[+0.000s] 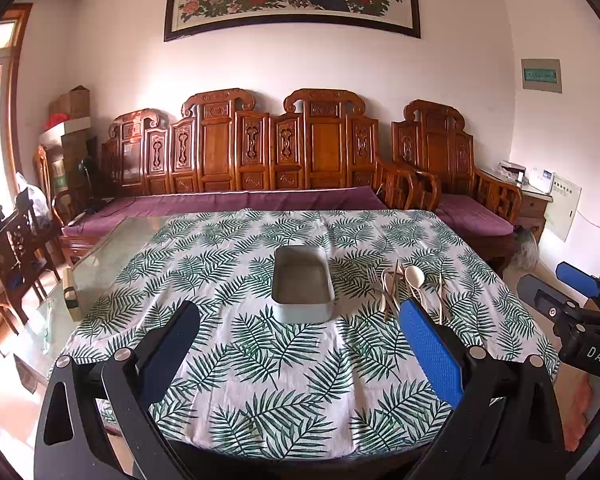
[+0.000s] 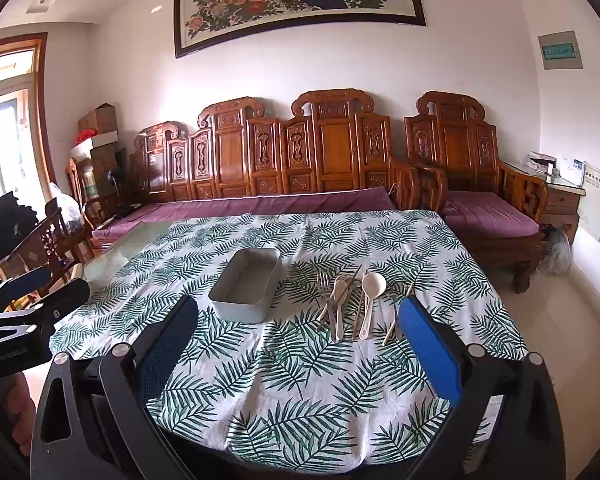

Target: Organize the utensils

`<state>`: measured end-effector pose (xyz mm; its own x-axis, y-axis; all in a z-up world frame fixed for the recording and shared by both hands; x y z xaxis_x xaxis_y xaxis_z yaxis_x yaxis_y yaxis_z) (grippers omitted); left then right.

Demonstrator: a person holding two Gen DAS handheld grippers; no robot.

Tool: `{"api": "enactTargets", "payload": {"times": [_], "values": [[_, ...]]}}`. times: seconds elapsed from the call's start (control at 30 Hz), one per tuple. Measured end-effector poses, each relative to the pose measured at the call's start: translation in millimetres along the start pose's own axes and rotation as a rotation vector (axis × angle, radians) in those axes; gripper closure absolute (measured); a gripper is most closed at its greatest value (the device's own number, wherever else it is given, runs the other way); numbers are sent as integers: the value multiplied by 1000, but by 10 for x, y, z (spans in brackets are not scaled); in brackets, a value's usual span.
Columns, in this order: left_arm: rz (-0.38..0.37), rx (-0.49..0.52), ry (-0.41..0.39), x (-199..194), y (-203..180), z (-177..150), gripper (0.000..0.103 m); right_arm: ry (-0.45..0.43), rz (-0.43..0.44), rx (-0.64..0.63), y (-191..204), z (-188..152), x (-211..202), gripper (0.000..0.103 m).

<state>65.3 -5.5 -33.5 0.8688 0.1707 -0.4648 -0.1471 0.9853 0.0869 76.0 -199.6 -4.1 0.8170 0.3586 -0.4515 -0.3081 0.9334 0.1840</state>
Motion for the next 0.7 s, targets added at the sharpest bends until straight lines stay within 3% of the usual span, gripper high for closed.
{"api": "enactTargets", "payload": {"times": [0.3, 0.7], "values": [[-12, 4, 38, 107, -30, -98, 6, 7, 8, 1, -32, -30, 45, 2], [-47, 93, 155, 799, -337, -295, 6, 43, -24, -70, -504, -270, 458, 2]]}}
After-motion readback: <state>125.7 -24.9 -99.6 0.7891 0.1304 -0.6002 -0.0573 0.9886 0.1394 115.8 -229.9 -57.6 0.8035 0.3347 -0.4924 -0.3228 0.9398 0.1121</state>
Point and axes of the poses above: each gripper's, at about its wrist camera, not at the fingertips, and x roughly the way its jaws point, y to its left, z to its top, the point moved 8 cm from there along x, roughly the way its jaws point, and after that the axes turned 10 degrees about z, right-handed, at the moved point
